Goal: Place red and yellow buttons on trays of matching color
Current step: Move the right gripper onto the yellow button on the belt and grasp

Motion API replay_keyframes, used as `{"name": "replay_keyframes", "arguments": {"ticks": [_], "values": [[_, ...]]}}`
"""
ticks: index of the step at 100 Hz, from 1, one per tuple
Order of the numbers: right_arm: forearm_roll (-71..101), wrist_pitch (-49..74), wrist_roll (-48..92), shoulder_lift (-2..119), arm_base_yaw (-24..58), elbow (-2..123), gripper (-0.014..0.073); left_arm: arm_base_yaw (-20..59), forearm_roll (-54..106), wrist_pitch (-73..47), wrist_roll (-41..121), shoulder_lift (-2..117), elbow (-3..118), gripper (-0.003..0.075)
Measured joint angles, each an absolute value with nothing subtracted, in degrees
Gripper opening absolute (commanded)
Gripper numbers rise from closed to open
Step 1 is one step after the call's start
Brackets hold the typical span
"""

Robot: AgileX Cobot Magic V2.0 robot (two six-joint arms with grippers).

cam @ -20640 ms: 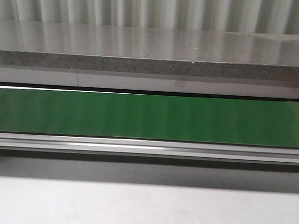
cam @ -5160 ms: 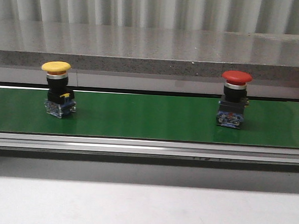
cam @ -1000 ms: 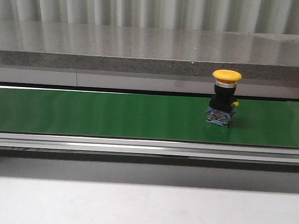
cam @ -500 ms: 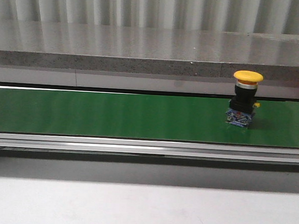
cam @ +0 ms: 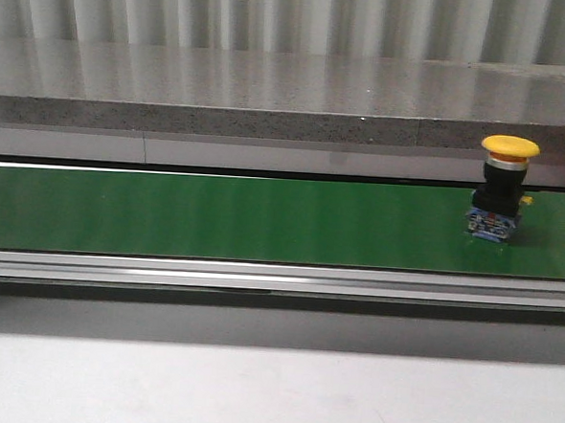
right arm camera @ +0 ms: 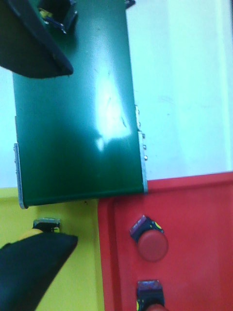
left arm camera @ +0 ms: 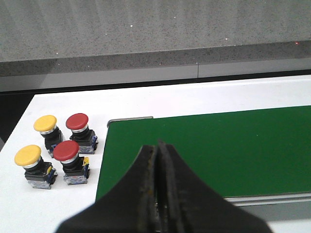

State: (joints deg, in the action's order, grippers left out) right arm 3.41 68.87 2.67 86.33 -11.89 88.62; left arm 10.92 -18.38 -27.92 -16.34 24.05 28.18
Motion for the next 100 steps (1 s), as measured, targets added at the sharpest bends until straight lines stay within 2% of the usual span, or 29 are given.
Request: {"name": "replay_keyframes", "arguments": {"ticks": [49,71,100], "values": [[6.66,69.93,9.94,86.33,-2.67,72.4,0.0636,10.92,-18.38,-27.92,-16.34,24.05,28.18,-0.002],[7.86,65.26,11.59,86.33,1.22,71.39,0.0636,10.92,-18.38,-27.92,-16.34,24.05,28.18,-0.002],[8.08,57.9,11.83,90.0,1.38,71.39,0.0636,10.92,-18.38,-27.92,-16.34,24.05,28.18,-0.002]]}}
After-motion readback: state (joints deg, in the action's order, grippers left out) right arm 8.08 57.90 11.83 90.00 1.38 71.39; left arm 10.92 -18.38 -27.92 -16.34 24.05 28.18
